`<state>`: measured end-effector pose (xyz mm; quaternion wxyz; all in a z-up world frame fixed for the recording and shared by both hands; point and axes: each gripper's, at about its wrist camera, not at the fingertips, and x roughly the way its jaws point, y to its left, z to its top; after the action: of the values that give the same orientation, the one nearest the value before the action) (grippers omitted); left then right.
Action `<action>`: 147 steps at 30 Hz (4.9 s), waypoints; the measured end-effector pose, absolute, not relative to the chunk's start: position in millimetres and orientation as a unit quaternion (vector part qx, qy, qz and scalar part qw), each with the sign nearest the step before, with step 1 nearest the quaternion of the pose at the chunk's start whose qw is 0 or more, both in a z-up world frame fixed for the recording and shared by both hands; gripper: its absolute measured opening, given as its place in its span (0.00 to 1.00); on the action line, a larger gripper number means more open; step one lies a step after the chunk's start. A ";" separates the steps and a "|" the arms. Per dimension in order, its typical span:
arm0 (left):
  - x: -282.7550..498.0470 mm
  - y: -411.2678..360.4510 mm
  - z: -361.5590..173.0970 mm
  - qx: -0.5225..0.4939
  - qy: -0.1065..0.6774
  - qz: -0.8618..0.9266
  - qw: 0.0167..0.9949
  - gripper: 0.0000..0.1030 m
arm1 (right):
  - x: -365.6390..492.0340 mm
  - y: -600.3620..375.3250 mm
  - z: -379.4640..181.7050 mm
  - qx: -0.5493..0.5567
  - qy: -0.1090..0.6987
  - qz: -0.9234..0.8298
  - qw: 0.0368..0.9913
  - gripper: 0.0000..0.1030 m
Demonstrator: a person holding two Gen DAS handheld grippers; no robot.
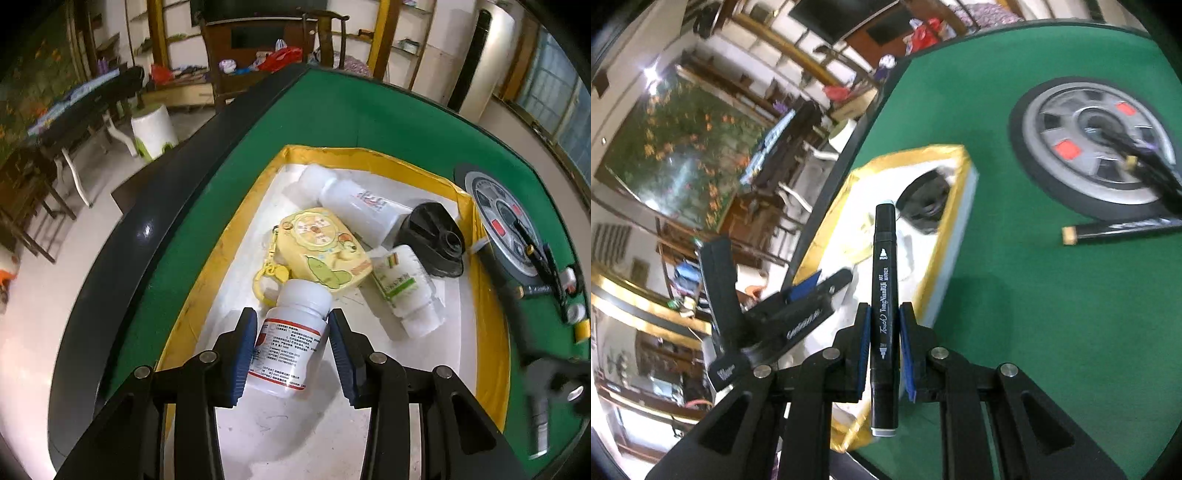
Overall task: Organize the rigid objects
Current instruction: 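Carry the bottle toward the tray with the left while the right grasps a black marker, then release the bottle in the tray with the left while the right drops the marker in, then withdraw both open grippers from the tray toward the markers on the wheel mat, then grasp a black marker from the wheel mat with the left gripper, then grasp the purple-cap black marker with the right while the left holds its marker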
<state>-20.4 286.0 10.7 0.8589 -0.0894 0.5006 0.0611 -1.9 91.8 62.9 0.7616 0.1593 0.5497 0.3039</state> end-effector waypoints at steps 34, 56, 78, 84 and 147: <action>-146.8 262.1 111.6 -0.112 0.250 0.097 0.957 1.00 | -80.5 28.6 99.1 -0.011 0.306 0.072 0.949 0.97; -135.2 98.0 88.0 -0.022 0.378 -0.065 0.923 0.99 | 11.1 -186.3 77.4 0.204 0.397 0.141 0.883 0.95; -107.8 120.1 54.1 -0.076 0.424 -0.077 0.899 0.99 | -14.1 -117.7 18.9 0.205 0.517 0.352 0.753 0.95; -99.3 80.5 45.3 -0.024 0.446 -0.105 0.889 0.99 | -28.9 -189.0 29.9 0.272 0.423 0.281 0.818 0.95; -121.4 84.7 94.0 -0.038 0.361 -0.221 0.905 0.13 | -82.0 -188.8 63.3 0.175 0.421 0.087 0.886 0.95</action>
<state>-121.4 84.7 94.0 0.9051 -0.0381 0.3612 -0.2211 -82.0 -188.8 63.3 0.8857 0.1748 0.4212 0.0871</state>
